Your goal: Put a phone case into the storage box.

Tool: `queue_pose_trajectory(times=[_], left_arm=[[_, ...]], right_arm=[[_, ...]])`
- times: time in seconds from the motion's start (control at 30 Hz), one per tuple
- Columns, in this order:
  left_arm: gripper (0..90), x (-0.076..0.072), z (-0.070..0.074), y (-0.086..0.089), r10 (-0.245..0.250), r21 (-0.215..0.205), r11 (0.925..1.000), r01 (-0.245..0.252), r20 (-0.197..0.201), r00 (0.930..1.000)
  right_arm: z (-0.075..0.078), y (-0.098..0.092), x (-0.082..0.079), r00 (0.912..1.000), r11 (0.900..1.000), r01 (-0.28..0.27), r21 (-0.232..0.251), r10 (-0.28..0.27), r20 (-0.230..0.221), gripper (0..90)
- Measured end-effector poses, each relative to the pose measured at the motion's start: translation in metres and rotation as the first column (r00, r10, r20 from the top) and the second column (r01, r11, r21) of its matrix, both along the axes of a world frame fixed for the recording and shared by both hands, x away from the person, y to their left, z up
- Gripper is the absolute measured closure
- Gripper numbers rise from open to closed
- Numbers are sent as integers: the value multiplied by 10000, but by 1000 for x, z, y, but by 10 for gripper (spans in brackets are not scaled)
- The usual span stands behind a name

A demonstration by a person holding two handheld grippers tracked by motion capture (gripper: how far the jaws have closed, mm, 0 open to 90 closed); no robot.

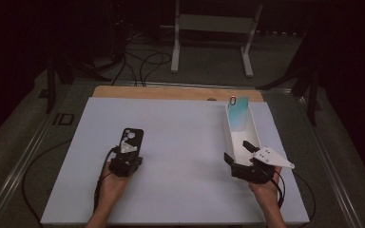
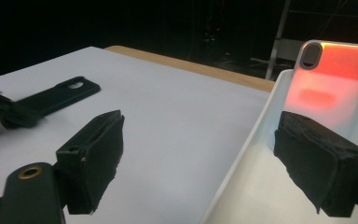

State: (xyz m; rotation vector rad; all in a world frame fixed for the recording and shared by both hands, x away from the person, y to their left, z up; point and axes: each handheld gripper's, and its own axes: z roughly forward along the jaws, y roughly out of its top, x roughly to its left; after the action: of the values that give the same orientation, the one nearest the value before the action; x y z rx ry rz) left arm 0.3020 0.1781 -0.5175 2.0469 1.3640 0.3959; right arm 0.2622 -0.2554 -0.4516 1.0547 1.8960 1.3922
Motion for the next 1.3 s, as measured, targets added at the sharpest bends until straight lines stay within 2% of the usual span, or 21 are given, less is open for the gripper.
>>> queue_pose_trajectory(times=[0.07, 0.13, 0.17, 0.3, 0.37, 0.47, 0.53, 0.6, 0.7, 0.73, 0.8, 0.83, 0.9, 0.93, 0.97, 1.0, 1.03, 1.1, 1.17, 1.27, 1.3], left_arm=[[893, -2, 1, 15, 539, -73, 9985, -537, 190, 9984], [893, -2, 0, 23, 793, -233, 9966, -787, 246, 9965], [893, -2, 0, 24, 774, -319, 9966, -766, 227, 9967], [891, 0, -4, 17, 544, 41, 9985, -545, 256, 9982], [890, 0, -4, 16, 495, -158, 9987, -491, 246, 9985], [880, -5, 3, 17, 130, -556, 9984, -80, 904, 9958], [858, -11, 14, 19, -121, -800, 9965, 256, 1653, 9862], [835, -19, 25, 23, -417, -1102, 9914, 712, 2499, 9674], [774, -30, 38, 32, -873, -1343, 9814, 1370, 3238, 9421], [752, -33, 41, 35, -874, -1340, 9808, 1416, 3472, 9337], [659, -39, 47, 42, -774, -1514, 9781, 1430, 3733, 9245], [590, -41, 49, 46, -675, -1503, 9795, 1341, 3826, 9214], [541, -47, 53, 54, -606, -1612, 9772, 1379, 4107, 9097], [522, -47, 53, 54, -606, -1612, 9772, 1379, 4107, 9097], [522, -52, 56, 61, -455, -1806, 9743, 1348, 4283, 9025], [416, -54, 57, 63, -319, -1841, 9750, 1240, 4369, 8990], [350, -56, 58, 66, -220, -1780, 9776, 1126, 4455, 8950], [192, -58, 60, 71, 64, -1852, 9789, 870, 4525, 8917], [130, -60, 61, 77, 278, -1758, 9823, 645, 4774, 8783], [27, -61, 65, 79, 667, -1729, 9847, 221, 4910, 8686], [11, -62, 66, 80, 748, -1824, 9830, 198, 4970, 8645]], right_arm=[[0, 1, 1, 10000, 10000, -1, -9, 1, -2, 155], [-1, 2, 2, 10000, 10000, -10, -11, 10, -43, 155], [-1, 2, 2, 10000, 10000, -29, -50, 28, -41, 155], [-2, 4, 2, 10000, 9999, -34, -158, 34, -12, 155], [-2, 3, 2, 10000, 9999, -16, -131, 16, -23, 155], [-1, 1, 2, 10000, 9999, 25, -110, -24, 38, 155], [-1, -1, 1, 10000, 10000, 36, -66, -36, 80, 155], [-1, -2, 1, 10000, 10000, 60, -32, -60, 48, 155], [-2, -3, 1, 10000, 10000, -33, -26, 33, 58, 155], [-2, -2, 1, 10000, 10000, -69, -28, 69, 42, 154], [-3, -1, 0, 9997, 9998, -172, -83, 174, 174, 154], [-3, -1, 0, 9994, 9997, -237, -83, 239, 254, 154], [-3, -1, -1, 9983, 9993, -373, -50, 375, 436, 154], [-3, -1, -1, 9983, 9993, -373, -50, 375, 436, 154], [-3, -1, -2, 9979, 9992, -395, -21, 395, 515, 154], [-3, -1, -3, 9967, 9990, -445, -14, 445, 681, 151], [-3, -1, -3, 9956, 9985, -543, -76, 547, 760, 149], [-4, -1, -4, 9937, 9976, -676, -136, 685, 886, 146], [-4, -1, -4, 9927, 9971, -757, -83, 761, 938, 144], [-7, -1, -4, 9920, 9966, -825, -37, 824, 954, 144], [-8, -1, -4, 9920, 9964, -849, -31, 848, 940, 144]])
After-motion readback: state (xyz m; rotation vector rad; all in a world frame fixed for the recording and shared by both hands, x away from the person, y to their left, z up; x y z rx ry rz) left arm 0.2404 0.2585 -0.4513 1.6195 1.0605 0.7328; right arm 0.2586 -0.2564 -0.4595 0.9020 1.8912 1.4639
